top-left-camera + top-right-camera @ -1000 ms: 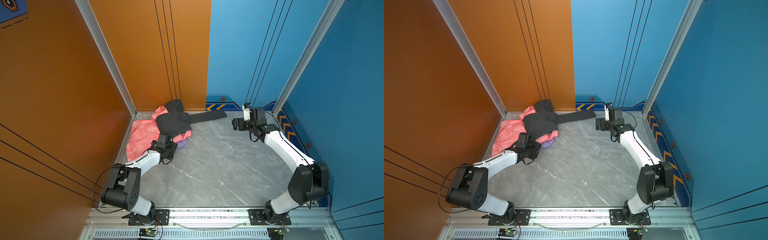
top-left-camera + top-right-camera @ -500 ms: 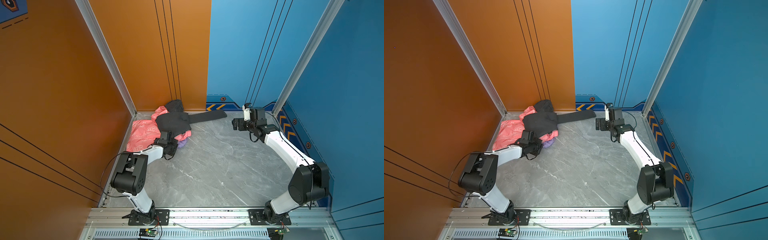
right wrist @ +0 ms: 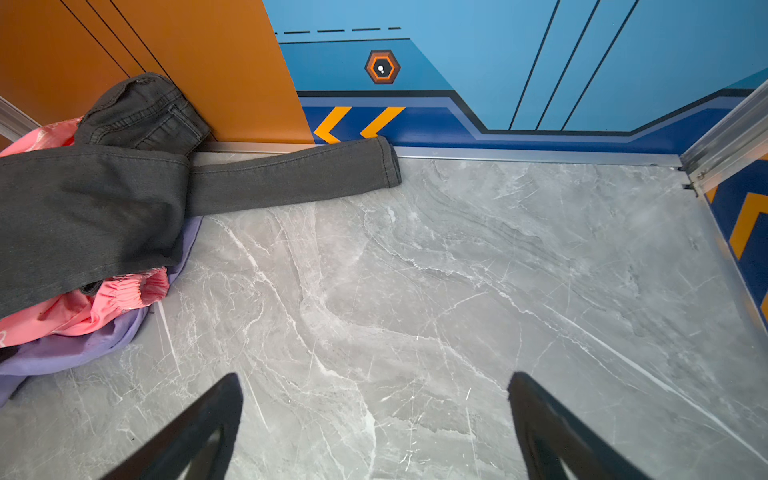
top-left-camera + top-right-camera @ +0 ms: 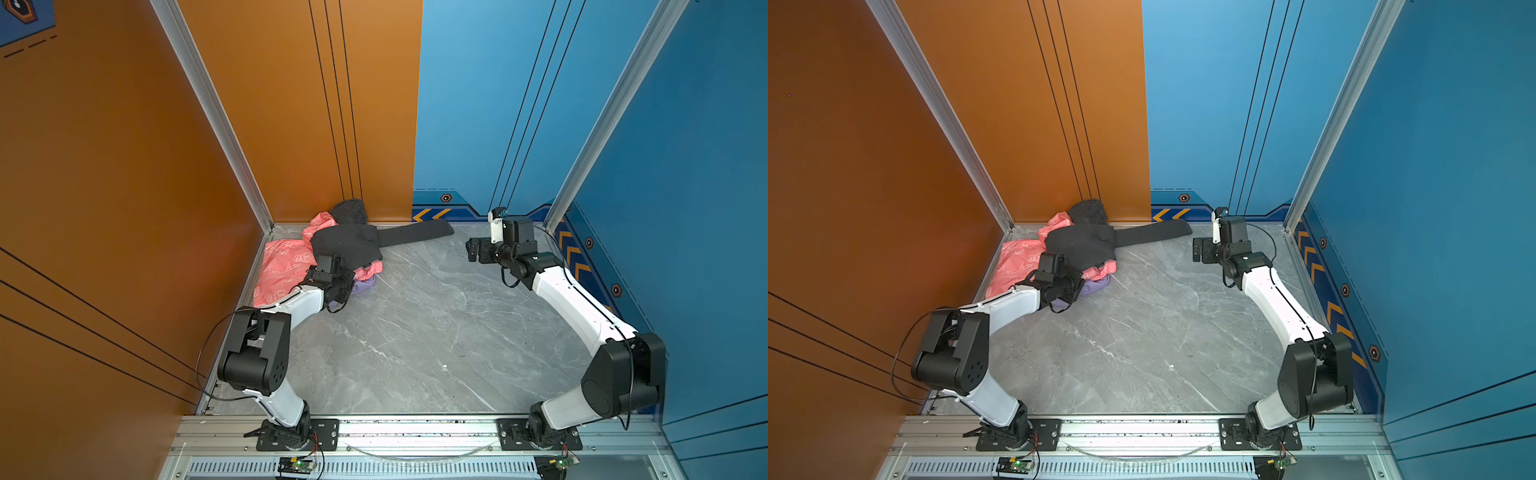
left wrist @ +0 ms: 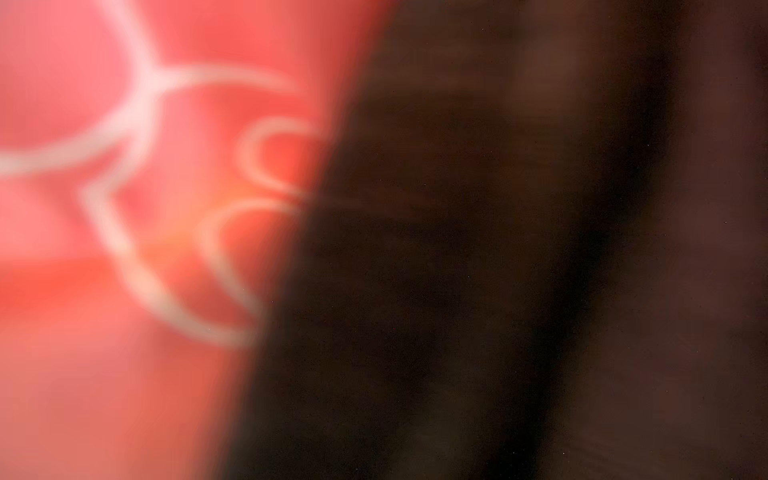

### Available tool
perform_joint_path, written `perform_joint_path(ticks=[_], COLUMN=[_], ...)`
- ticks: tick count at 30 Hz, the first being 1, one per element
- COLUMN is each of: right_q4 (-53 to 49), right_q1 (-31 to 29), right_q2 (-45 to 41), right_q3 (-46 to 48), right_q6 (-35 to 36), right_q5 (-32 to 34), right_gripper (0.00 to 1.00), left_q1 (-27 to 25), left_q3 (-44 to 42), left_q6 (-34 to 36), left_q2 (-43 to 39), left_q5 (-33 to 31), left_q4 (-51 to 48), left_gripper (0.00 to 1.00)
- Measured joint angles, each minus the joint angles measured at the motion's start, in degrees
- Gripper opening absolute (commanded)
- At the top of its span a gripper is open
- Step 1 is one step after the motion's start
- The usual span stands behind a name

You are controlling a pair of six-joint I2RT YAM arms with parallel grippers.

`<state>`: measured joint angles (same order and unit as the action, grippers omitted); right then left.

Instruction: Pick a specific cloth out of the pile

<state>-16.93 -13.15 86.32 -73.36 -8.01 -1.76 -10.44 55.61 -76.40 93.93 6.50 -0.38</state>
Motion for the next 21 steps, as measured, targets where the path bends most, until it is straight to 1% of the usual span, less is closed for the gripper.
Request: perform_joint_path(ticks=[6,13,21], right_q4=[0.11,0.15,0.20], right_q1=[-0.04,-0.04,-0.04], right_q2=[-1.75,-2.69,-3.89], right_q3=[1.03,2.08,2.19], right_q6=[0.02,0.04,0.31], right_q5=[0.46,0.46,0.44], right_gripper=[1.00,1.00,1.00], left_q1=[-0.13,-0.94,-1.31], left_q3=[6.51,13.92,20.63], left_q6=[1.62,4.37,7.41], left_q2=[-2.71,-5.60,-8.00], left_q5=[-0.52,-3.15,-5.55], left_q4=[-5.01,-12.87,-18.03], left_gripper=[0.00,0.00,0.00])
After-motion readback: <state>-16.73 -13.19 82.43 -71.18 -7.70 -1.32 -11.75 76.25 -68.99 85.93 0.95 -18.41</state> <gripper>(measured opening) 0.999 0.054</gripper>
